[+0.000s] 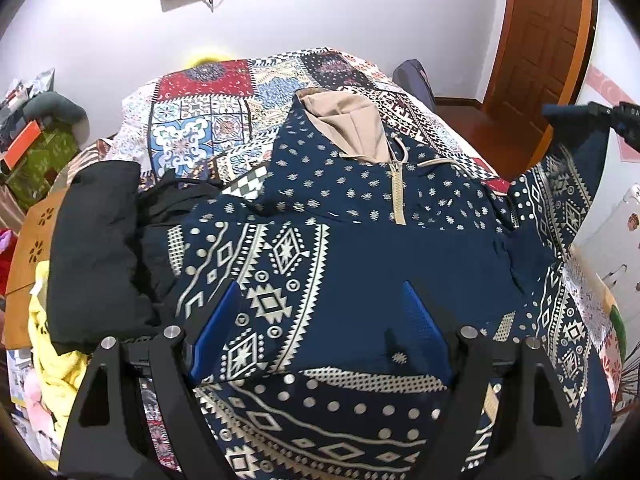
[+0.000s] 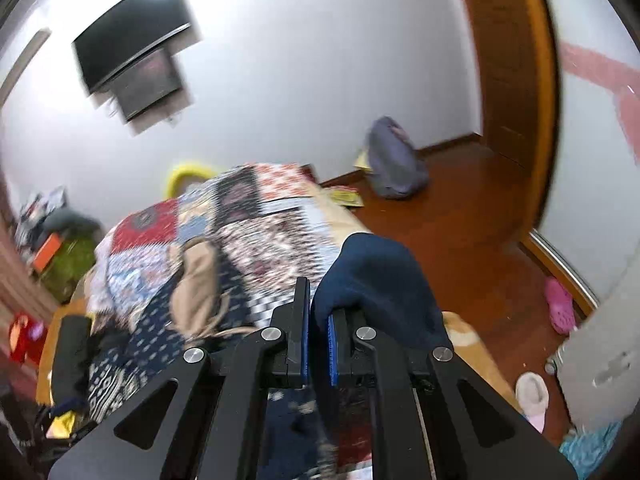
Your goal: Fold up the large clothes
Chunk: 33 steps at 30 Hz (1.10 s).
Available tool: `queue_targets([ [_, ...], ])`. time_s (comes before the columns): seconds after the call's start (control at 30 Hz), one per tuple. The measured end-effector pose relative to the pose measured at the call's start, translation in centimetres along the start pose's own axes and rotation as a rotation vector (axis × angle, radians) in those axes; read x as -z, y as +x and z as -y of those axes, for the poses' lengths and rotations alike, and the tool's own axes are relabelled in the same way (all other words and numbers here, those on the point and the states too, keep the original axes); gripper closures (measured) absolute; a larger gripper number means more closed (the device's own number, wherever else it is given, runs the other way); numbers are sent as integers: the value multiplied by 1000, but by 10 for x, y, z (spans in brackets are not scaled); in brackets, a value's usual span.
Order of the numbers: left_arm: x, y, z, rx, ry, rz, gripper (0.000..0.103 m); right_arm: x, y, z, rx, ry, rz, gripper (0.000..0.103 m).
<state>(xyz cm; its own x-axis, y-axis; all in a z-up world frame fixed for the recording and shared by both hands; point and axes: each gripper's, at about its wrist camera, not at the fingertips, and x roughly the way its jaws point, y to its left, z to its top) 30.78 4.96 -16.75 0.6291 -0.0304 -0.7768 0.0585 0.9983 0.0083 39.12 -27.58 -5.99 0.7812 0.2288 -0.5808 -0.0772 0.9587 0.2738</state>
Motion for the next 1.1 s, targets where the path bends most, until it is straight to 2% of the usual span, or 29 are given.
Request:
queue_targets([
  [0.1, 4, -5, -6, -3, -4, 5, 22, 12, 6, -27, -52, -38, -37, 96],
  [0.27, 12, -8, -17, -14, -14, 3, 22, 49, 36, -68, -119, -93, -160, 96],
  [0.47, 22, -9, -27, -16, -29, -7, 22, 109, 92, -111, -140, -153, -387, 96],
  [0.63, 32, -6, -34, -15, -32, -30, 22, 146, 113, -126, -121, -192, -509, 92],
  [0.77, 39, -2, -34, -21, -22, -49, 22, 152, 123, -126, -123, -186, -578, 89],
  [0.8, 39, -2, -33, -22, -20, -51, 22, 153, 124, -126, -129, -181, -595, 85],
  [0.87, 39, -1, -30, -20, -13, -57, 22, 154, 123, -124, -167, -167, -654, 67],
  [0.93, 37, -2, -26, -18, -4, -56, 22, 154, 117, -122, -196, -180, -683, 64],
  [1.1, 20, -8, -6, -6, 42, -25, 22, 146, 81, -108, -212, -253, -632, 63],
])
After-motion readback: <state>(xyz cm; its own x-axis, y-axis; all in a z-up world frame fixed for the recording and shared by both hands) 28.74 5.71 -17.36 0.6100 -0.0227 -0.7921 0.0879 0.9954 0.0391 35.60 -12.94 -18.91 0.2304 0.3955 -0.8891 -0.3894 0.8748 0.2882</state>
